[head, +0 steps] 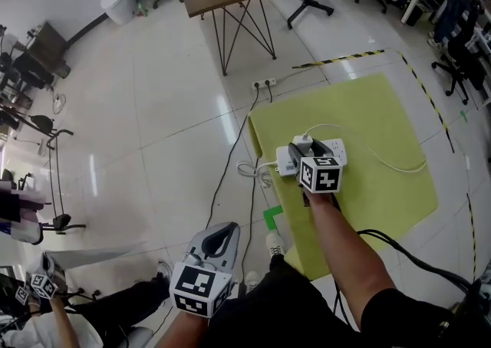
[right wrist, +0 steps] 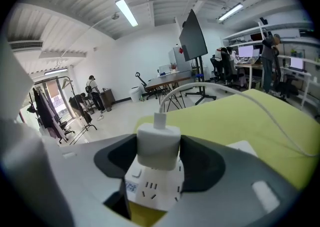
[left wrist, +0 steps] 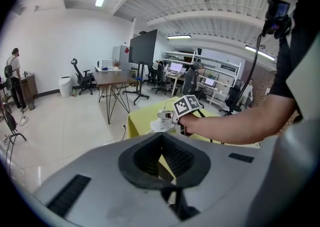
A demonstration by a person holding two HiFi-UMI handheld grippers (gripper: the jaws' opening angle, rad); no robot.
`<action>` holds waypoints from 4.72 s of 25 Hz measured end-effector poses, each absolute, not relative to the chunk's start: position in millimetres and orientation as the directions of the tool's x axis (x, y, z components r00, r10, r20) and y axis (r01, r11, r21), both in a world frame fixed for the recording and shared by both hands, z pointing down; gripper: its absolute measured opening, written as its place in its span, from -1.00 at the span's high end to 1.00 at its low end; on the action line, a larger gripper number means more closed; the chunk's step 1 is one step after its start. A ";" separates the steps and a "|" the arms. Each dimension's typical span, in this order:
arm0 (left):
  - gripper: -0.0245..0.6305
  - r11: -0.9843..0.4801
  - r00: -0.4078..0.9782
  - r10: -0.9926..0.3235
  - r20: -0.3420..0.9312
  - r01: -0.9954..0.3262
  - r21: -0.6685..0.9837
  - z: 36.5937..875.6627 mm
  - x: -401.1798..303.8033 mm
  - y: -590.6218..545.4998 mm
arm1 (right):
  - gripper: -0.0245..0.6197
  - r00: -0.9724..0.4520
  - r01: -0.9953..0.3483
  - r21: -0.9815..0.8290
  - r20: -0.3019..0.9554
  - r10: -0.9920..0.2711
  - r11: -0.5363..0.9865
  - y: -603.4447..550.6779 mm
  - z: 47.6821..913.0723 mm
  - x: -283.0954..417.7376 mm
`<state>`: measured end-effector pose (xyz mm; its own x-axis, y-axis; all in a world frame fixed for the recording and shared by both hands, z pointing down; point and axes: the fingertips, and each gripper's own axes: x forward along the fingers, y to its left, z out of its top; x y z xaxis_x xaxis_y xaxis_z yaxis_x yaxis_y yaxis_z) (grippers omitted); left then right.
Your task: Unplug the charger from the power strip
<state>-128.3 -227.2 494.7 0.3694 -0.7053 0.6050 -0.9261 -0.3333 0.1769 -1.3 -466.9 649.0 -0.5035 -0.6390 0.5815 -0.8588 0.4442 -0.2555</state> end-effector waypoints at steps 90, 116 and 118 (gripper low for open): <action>0.91 -0.571 0.612 -0.715 0.339 -0.790 0.222 423.7 -87.8 -61.8 | 0.92 -0.636 -0.753 -0.416 0.267 -0.724 0.509 12.1 420.8 85.9; 0.91 -0.494 0.527 -0.798 0.294 -0.850 0.182 411.7 2.7 50.2 | 0.92 -0.647 -0.761 -0.308 0.290 -0.705 0.571 157.6 408.6 179.6; 0.91 -0.491 0.522 -0.801 0.292 -0.853 0.176 407.4 6.1 55.2 | 0.92 -0.654 -0.756 -0.300 0.291 -0.699 0.582 161.3 408.8 181.5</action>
